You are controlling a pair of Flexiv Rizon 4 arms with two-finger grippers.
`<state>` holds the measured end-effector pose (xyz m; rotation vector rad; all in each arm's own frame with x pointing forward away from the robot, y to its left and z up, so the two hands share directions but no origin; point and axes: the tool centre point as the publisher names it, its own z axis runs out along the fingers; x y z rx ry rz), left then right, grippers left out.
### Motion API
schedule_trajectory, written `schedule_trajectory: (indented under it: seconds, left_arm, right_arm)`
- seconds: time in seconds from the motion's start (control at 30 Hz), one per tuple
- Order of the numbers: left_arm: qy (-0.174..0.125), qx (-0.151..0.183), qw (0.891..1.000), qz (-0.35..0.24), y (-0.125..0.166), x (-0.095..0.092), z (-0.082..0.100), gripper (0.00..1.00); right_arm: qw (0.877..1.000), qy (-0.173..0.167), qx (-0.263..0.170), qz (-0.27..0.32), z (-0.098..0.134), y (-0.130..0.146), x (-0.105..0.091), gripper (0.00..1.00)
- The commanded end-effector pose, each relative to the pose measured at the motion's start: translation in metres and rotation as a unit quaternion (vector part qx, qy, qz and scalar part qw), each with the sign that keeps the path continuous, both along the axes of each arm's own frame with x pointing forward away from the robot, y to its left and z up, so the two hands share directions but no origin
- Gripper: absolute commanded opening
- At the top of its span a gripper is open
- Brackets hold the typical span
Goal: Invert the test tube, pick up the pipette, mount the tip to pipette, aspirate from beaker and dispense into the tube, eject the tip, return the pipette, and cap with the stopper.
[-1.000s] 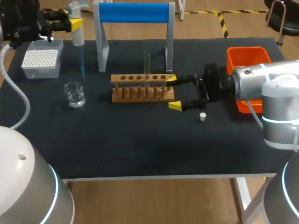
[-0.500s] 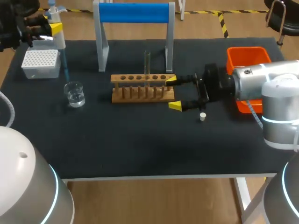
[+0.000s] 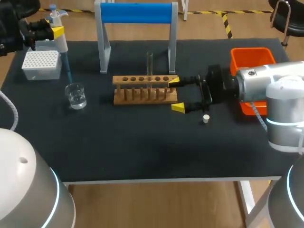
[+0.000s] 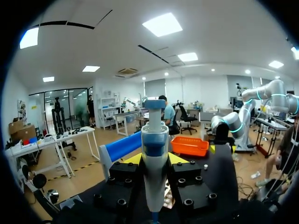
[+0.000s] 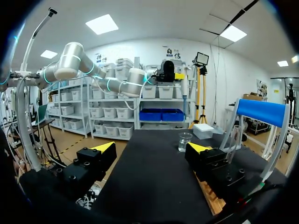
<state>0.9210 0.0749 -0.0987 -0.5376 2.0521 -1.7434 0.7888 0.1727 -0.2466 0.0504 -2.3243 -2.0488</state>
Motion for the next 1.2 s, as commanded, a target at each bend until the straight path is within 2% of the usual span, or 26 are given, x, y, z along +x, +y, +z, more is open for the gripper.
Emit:
schedule_trajectory:
  seconds: [0.03, 0.33, 1.2]
  left_arm:
    - [-0.003, -0.003, 1.0, 0.001, 0.0011, 0.003, -0.0028, 0.0]
    - [-0.007, -0.001, 1.0, -0.002, 0.0028, 0.0084, -0.0046, 0.0]
    - [-0.007, -0.001, 1.0, -0.002, 0.0028, 0.0084, -0.0046, 0.0]
  right_arm:
    - [1.0, 0.0, 0.0, -0.001, 0.0004, -0.0003, -0.0008, 1.0]
    - [1.0, 0.0, 0.0, -0.001, 0.0004, -0.0003, -0.0008, 1.0]
    - [1.0, 0.0, 0.0, -0.001, 0.0004, -0.0003, -0.0008, 1.0]
